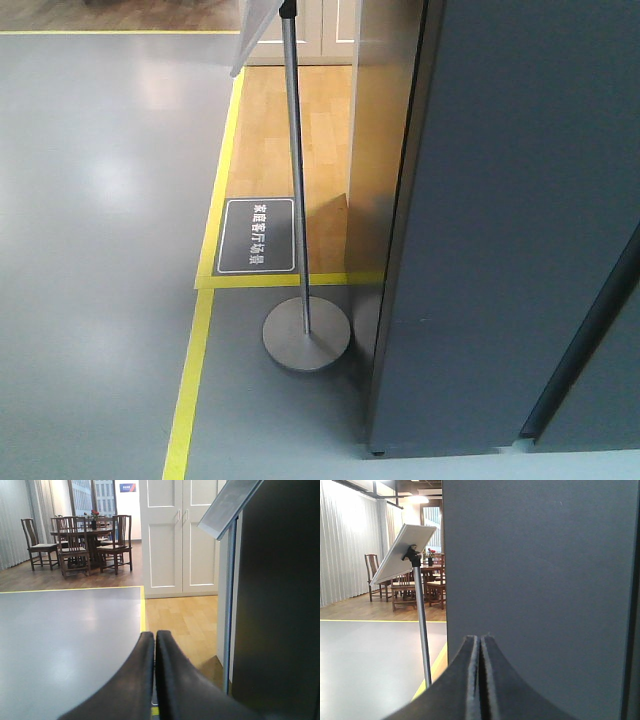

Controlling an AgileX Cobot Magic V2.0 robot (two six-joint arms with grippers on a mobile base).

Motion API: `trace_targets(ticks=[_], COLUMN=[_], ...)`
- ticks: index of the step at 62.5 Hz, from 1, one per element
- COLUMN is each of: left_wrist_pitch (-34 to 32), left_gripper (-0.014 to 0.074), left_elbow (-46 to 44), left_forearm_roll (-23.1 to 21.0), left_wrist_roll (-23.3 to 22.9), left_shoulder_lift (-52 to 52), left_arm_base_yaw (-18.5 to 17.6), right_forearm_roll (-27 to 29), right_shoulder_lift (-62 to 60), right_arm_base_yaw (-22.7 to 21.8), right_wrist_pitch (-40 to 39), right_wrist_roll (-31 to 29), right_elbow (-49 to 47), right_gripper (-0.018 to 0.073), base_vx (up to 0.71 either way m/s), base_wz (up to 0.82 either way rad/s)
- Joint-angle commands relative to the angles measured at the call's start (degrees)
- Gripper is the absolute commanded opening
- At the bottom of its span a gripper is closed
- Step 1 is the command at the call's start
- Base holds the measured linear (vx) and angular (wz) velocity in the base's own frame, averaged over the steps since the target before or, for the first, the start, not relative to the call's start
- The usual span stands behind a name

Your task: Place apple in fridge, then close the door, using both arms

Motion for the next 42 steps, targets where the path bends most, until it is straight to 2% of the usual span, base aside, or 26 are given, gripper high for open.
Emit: trace_targets(ticks=[1, 42], left_wrist_pitch=[-3.9, -3.9], left_gripper=[-0.0006, -0.0006], left_elbow=[1.6, 1.6], left_forearm_roll=[-0.5, -0.5], left_wrist_roll=[-0.6, -0.6], left_shoulder_lift=[-0.9, -0.9], left_arm_base_yaw=[0.0, 0.0], right_forearm_roll=[-0.1, -0.1], right_shoulder_lift=[-1.0, -1.0], right_arm_base_yaw=[-0.2, -0.2], right_wrist_pitch=[-4.2, -4.2], right_wrist_roll=[-0.7, -0.7], right_elbow=[0.8, 0.8], right_gripper=[-0.0003, -0.0003], base_vx=[0.00, 0.00], base_wz=[0.00, 0.00])
